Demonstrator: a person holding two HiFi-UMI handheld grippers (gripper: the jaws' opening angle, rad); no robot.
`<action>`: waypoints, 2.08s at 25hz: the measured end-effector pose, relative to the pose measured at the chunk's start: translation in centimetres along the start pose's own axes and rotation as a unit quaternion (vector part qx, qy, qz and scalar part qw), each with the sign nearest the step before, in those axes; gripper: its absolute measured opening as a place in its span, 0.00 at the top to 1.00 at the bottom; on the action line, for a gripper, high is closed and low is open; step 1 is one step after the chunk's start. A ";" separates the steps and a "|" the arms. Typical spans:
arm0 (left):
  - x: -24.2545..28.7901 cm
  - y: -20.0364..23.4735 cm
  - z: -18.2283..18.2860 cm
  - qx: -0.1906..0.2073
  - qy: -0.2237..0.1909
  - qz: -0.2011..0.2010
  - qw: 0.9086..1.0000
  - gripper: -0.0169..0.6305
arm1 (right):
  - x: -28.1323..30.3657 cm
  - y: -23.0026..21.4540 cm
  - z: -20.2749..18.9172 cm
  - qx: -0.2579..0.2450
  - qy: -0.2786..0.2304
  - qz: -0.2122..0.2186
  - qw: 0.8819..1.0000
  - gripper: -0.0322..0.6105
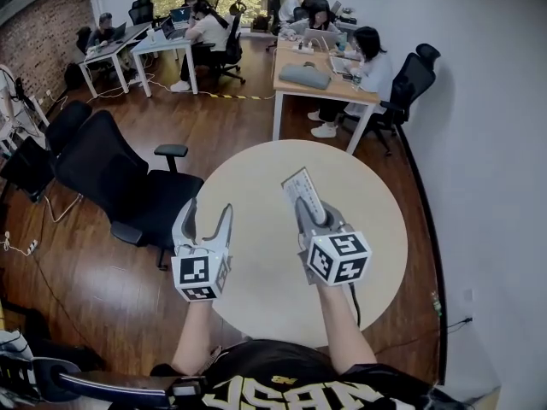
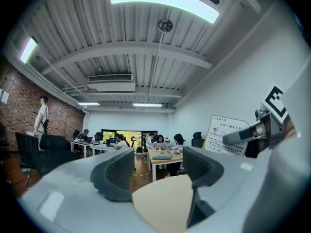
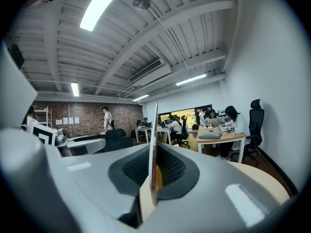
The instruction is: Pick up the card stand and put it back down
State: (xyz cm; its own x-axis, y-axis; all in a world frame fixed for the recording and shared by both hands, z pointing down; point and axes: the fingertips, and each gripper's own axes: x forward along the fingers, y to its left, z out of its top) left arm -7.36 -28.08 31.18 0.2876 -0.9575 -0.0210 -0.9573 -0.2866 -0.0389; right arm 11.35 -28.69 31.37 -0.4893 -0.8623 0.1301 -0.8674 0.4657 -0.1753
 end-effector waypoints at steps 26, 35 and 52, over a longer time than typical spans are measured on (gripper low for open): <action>2.7 0.5 -7.2 0.007 0.072 -0.088 0.994 0.45 | 5.5 -13.1 -6.4 -0.135 0.135 0.083 0.978 0.92; 1.8 1.6 -10.4 -0.023 0.093 -0.061 0.994 0.45 | 12.6 -14.0 -8.7 -0.174 0.153 0.148 0.962 0.92; 0.0 1.6 -19.5 -0.073 0.135 -0.064 0.986 0.45 | 21.0 -5.0 -29.0 -0.153 0.242 0.368 0.885 0.92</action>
State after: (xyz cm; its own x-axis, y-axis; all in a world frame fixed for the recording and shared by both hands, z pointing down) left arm -9.54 -29.16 50.58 0.4067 -0.8808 0.2423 -0.9135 -0.3883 0.1216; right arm 2.73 -43.38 63.23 -0.8496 -0.1514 0.5052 -0.2450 0.9616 -0.1239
